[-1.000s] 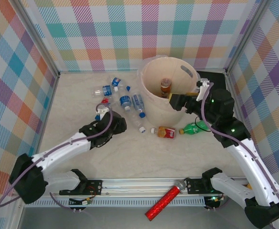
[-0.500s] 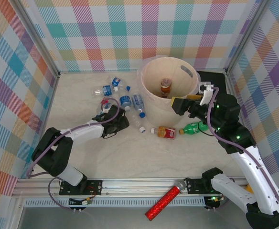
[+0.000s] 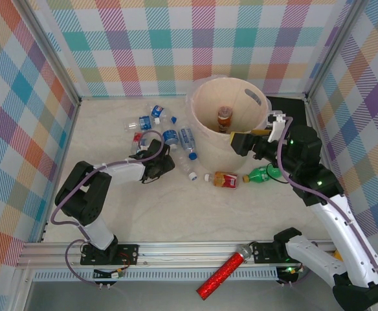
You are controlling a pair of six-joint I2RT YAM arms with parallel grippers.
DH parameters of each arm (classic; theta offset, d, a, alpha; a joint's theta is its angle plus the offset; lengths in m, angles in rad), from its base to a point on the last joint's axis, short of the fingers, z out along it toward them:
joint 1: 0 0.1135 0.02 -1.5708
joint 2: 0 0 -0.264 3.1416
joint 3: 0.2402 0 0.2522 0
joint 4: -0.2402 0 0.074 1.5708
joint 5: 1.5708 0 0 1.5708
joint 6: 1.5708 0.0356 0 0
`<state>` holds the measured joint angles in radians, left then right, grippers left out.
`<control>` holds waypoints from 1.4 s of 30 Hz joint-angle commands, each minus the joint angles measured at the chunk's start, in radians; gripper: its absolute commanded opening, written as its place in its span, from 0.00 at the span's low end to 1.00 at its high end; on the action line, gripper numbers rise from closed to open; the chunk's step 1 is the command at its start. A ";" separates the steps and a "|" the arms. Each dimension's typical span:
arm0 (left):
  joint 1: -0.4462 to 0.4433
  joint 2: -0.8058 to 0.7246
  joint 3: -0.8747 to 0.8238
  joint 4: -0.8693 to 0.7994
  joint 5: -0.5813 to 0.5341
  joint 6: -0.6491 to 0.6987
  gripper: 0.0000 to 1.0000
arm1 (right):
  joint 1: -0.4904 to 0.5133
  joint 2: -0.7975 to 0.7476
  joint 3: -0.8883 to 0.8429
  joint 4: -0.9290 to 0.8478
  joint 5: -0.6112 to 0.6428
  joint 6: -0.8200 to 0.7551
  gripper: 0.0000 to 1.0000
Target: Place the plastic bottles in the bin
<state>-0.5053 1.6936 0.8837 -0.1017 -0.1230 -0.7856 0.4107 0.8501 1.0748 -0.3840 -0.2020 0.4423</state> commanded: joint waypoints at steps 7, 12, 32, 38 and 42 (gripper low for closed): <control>0.008 -0.011 0.007 0.013 0.024 0.047 0.36 | 0.007 -0.002 0.002 0.009 -0.017 0.036 0.99; 0.001 -0.092 -0.019 -0.003 0.035 0.074 0.36 | 0.016 -0.002 0.013 0.004 -0.014 0.047 0.99; -0.274 -0.681 -0.120 -0.063 -0.121 0.418 0.37 | 0.251 0.239 0.226 -0.019 -0.014 -0.029 0.99; -0.330 -0.814 -0.145 -0.062 -0.046 0.493 0.38 | 0.305 0.351 0.293 0.003 -0.083 -0.020 0.94; -0.356 -0.870 -0.151 -0.085 -0.033 0.515 0.38 | 0.342 0.433 0.355 -0.024 -0.090 -0.019 0.88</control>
<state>-0.8394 0.8604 0.7425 -0.1822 -0.1833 -0.3237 0.7303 1.2507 1.3727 -0.4084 -0.2665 0.4339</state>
